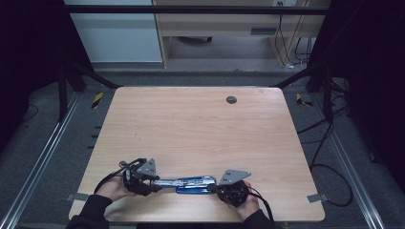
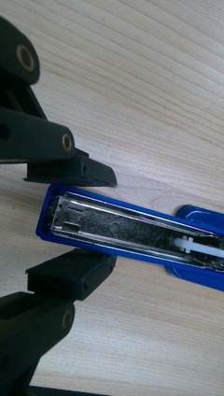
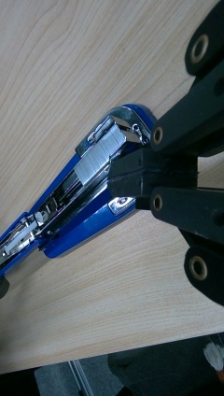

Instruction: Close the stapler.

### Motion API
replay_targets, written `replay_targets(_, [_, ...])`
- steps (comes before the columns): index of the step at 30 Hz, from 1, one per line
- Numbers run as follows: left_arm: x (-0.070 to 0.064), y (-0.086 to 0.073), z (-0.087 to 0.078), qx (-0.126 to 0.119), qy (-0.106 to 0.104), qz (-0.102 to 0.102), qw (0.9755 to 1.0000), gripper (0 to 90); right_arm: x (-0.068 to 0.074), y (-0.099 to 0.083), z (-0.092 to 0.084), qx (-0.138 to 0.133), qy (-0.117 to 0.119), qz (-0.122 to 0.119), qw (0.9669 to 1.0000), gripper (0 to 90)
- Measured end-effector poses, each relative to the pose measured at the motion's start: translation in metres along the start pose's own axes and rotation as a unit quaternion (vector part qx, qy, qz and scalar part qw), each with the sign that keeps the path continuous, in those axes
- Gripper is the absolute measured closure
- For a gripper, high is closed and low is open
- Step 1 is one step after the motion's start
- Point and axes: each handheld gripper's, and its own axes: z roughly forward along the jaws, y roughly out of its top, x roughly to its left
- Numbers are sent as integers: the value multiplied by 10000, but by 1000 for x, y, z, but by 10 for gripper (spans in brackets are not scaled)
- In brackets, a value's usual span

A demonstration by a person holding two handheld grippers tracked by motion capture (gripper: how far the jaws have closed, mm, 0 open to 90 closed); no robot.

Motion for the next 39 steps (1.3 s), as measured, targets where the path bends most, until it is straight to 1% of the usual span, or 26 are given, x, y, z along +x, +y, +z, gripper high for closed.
replay_targets(3, [0,1,-1,32,-11,38,10000,579,0,0,0,-3,-3,-8,10000,900])
replay_targets(5, [0,1,-2,32,-9,48,10000,580,0,0,0,-9,6,-4,10000,900])
replay_targets(6, [0,1,-2,-10,-37,35,10000,582,0,0,0,-10,11,9,10000,900])
replay_targets(11, [-1,1,-3,15,-43,81,10000,589,0,0,0,-11,1,-7,10000,900])
replay_targets(17, [0,2,-5,23,-106,126,9999,597,0,0,0,-15,16,0,10000,900])
replay_targets(22, [-1,5,-9,-20,-104,162,9998,598,0,-1,0,-21,12,-11,10000,900])
replay_targets(26, [-1,7,-11,29,-104,169,9998,598,0,-1,0,-23,11,-15,10000,900])
replay_targets(29, [-2,9,-13,38,-77,182,9998,598,0,-1,0,-21,5,-19,10000,900])
replay_targets(36, [-3,10,-14,19,-86,188,9998,602,0,-1,0,-20,12,-30,10000,900])
replay_targets(39, [-3,11,-16,62,-94,220,9997,604,0,-1,0,-19,13,-28,10000,900])
